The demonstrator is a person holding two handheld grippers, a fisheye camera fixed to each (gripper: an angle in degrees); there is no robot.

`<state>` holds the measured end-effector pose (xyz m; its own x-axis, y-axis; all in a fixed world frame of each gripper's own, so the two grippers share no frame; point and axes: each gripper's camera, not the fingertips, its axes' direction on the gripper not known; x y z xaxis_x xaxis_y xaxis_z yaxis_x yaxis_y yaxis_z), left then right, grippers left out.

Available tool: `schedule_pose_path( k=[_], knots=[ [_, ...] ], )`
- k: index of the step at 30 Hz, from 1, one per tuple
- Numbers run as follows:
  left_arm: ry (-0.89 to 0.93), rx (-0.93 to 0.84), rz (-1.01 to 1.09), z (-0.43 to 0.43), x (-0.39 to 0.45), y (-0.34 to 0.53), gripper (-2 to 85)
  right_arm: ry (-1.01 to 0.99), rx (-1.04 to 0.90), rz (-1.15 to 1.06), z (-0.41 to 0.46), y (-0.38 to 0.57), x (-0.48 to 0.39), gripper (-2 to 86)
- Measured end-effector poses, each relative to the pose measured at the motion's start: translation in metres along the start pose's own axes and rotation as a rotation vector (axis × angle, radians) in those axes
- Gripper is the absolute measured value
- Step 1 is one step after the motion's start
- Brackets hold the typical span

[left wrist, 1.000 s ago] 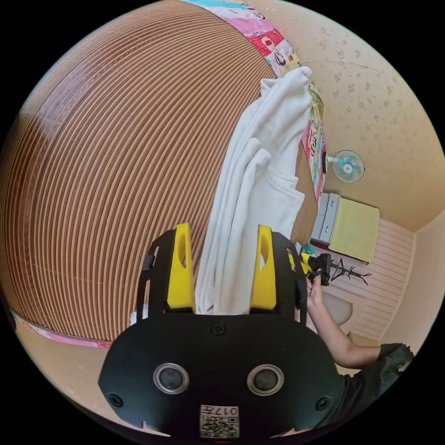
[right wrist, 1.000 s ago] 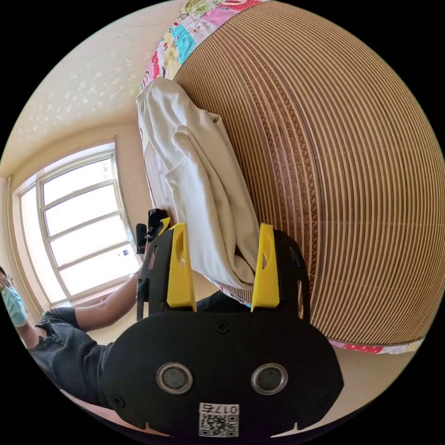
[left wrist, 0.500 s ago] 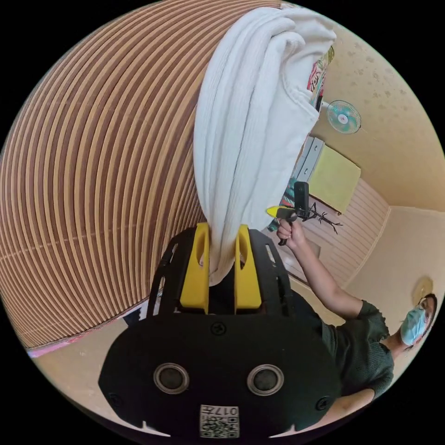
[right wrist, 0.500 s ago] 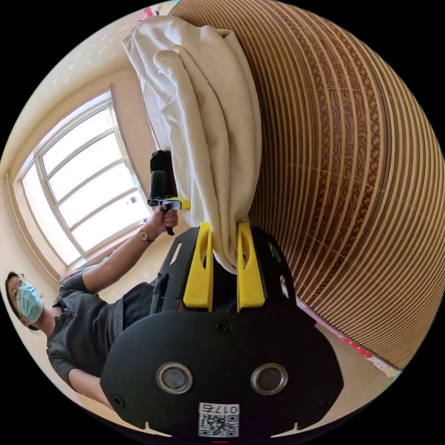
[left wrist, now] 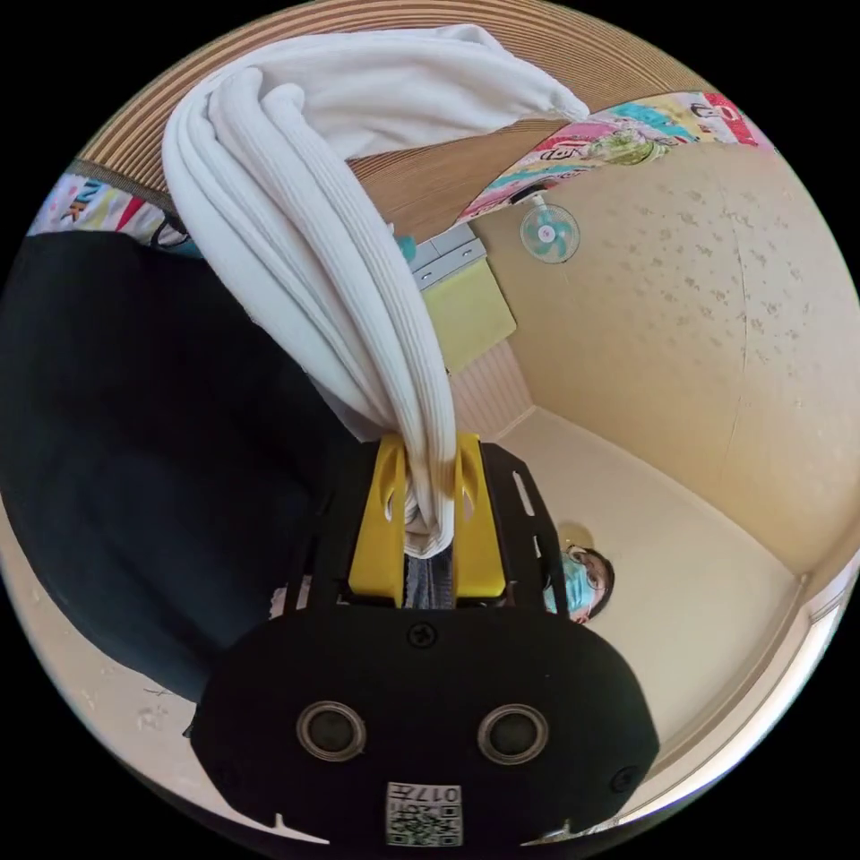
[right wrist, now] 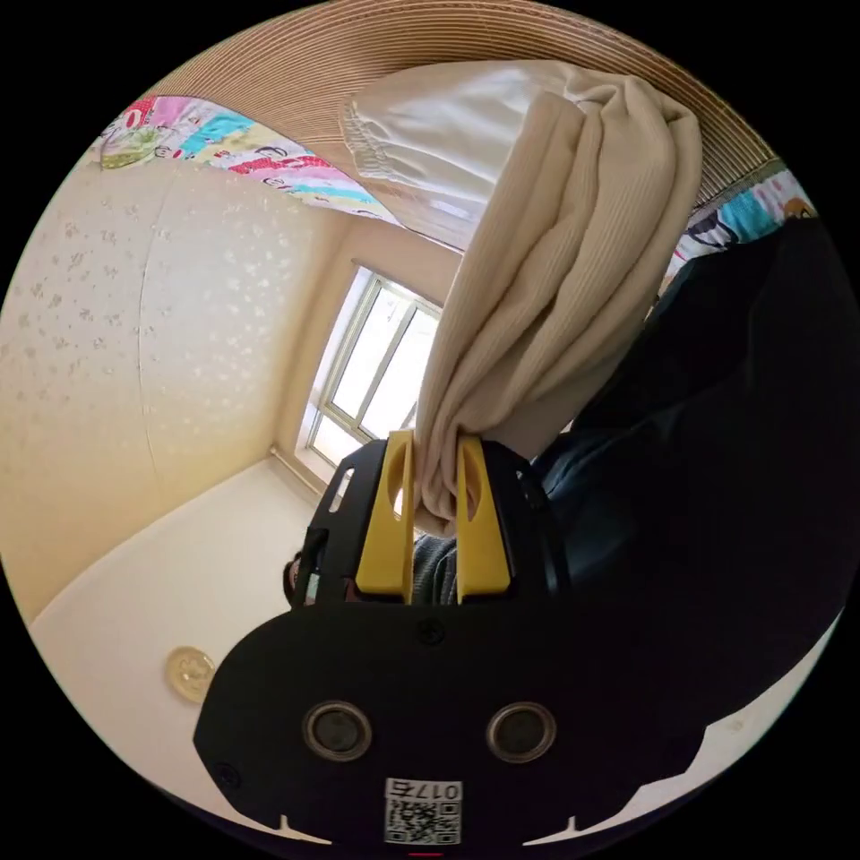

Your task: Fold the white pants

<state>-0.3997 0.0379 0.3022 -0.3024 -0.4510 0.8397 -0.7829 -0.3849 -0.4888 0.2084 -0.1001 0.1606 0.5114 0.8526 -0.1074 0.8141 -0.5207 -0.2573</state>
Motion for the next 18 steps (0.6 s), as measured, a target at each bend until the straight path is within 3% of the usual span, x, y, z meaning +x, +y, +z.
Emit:
schedule_pose_path(
  k=[4,7,11,13,15,17,18],
  knots=[
    [0.104,0.083,-0.009,-0.016,0.025,-0.057,11.0,-0.043,0.178,-0.096,-0.015,-0.060,-0.055,11.1],
    [0.119,0.252,0.098,-0.036,0.076,-0.101,14.0,-0.065,0.310,-0.308,-0.020,-0.100,-0.112,12.2],
    [0.186,0.340,0.523,-0.060,0.152,-0.126,11.2,-0.030,0.393,-0.694,-0.003,-0.089,-0.171,5.5],
    [0.069,0.375,0.659,-0.064,0.169,-0.115,11.5,0.168,0.363,-0.785,0.018,-0.077,-0.180,5.4],
    [-0.370,0.458,0.704,-0.053,0.167,-0.104,12.9,0.438,0.401,-0.781,0.038,-0.068,-0.174,7.9],
    [-0.642,0.525,0.689,-0.038,0.146,-0.105,15.0,0.769,0.454,-0.726,0.066,-0.070,-0.154,11.3],
    [-0.762,0.552,0.711,-0.027,0.129,-0.108,15.1,0.839,0.436,-0.732,0.076,-0.072,-0.148,11.4]
  ],
)
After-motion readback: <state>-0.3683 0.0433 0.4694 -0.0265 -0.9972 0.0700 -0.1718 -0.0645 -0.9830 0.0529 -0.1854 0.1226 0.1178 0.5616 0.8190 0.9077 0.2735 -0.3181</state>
